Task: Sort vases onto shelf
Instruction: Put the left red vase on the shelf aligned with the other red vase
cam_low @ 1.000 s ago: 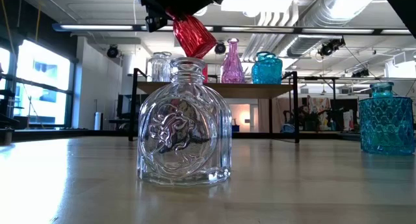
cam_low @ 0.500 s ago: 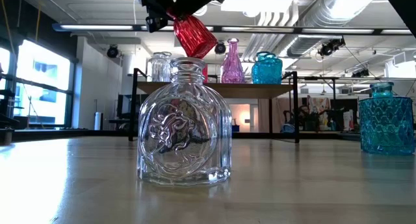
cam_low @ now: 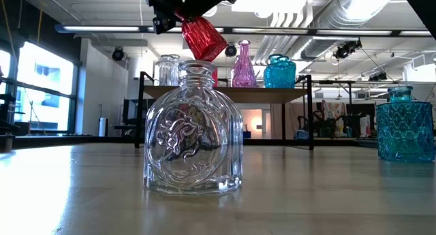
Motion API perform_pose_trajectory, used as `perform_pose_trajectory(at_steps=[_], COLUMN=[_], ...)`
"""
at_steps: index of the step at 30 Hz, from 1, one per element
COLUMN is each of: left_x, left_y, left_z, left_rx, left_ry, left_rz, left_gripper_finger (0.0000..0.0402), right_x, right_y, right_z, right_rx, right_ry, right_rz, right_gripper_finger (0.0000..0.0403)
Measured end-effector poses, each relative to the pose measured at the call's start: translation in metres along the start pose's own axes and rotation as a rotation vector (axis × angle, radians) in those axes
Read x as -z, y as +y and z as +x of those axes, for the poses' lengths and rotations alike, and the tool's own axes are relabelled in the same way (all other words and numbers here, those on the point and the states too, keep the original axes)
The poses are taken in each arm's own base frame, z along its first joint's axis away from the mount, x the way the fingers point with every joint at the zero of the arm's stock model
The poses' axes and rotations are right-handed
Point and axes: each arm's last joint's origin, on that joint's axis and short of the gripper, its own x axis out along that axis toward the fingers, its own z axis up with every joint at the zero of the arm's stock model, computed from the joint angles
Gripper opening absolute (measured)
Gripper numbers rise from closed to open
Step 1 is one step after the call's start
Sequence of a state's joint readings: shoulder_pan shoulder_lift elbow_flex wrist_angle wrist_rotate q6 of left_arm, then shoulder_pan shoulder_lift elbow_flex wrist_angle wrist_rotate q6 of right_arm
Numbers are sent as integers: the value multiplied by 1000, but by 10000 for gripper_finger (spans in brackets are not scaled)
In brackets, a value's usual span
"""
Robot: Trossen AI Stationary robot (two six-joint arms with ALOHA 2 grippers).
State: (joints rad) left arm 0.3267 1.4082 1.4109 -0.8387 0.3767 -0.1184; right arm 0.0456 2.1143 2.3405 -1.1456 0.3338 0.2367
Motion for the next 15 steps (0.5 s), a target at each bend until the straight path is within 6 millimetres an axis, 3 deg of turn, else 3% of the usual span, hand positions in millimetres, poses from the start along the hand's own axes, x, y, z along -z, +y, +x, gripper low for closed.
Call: perform_pose_trajectory(at_steps=[8, 15], left_x=[0, 0], left_y=[0, -1], left_z=[0, 0], left_rx=[2, 17], left_ry=[0, 0], left_rz=[0, 8], left_gripper_finger=[37, 65], right_x=[0, 1], right_y=[0, 0], right_z=[0, 1], right_rx=[0, -5], right_ry=[1, 13], right_rz=[43, 58], right_gripper_finger=[67, 67])
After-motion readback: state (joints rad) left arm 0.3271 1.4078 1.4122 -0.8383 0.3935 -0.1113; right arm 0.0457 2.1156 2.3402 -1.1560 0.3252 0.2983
